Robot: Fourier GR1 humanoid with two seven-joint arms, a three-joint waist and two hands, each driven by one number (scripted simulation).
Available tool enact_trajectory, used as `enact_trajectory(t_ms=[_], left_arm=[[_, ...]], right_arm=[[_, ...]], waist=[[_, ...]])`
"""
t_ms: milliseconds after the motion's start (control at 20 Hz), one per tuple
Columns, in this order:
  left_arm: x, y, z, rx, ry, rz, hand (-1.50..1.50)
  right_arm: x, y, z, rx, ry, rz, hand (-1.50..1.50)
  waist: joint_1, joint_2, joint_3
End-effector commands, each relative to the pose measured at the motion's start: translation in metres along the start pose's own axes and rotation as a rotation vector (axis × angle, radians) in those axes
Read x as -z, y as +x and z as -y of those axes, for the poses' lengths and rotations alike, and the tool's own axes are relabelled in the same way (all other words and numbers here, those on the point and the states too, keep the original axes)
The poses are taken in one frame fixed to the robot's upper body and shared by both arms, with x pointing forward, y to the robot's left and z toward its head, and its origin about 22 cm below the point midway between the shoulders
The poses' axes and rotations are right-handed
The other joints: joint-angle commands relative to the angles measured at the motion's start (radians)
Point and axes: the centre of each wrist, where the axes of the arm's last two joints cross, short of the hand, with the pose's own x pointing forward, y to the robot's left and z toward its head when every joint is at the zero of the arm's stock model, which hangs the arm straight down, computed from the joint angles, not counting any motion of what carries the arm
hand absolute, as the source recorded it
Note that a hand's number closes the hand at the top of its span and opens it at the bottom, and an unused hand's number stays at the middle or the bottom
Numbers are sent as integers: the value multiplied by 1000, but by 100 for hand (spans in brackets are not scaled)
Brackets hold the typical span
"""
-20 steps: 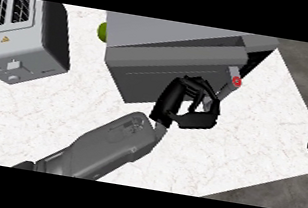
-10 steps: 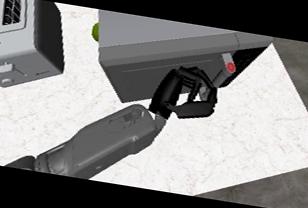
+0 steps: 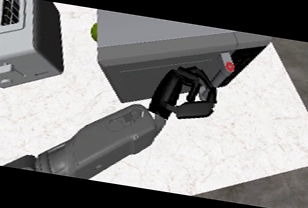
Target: Pick up the milk, place it into the microwave and close the microwave
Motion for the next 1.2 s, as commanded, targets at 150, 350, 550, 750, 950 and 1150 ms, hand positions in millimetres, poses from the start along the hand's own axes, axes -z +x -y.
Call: enact_trajectory(t_ms=[150,350,550,750,950,1150], left_arm=[[22,11,-6,3,34,40,150],[21,7,-8,7,42,46,150],[23,9,-6,-2,41,53,150],[21,5,-8,3,49,58,150],[22,4,-8,2,50,62,150],[23,7,-6,-7,53,72,150]], right_arm=[[3,7,4,-2,0,4,-150],[5,11,6,-11,13,0,-150],[7,14,8,-7,14,-1,-150],[8,17,11,-5,0,9,-150],[9,17,12,15,12,5,-150],[14,20,10,39,84,14,-150]], waist=[[-24,9,0],[-20,9,1],[-25,9,1],[-27,9,1],[-26,13,2],[-27,13,3]])
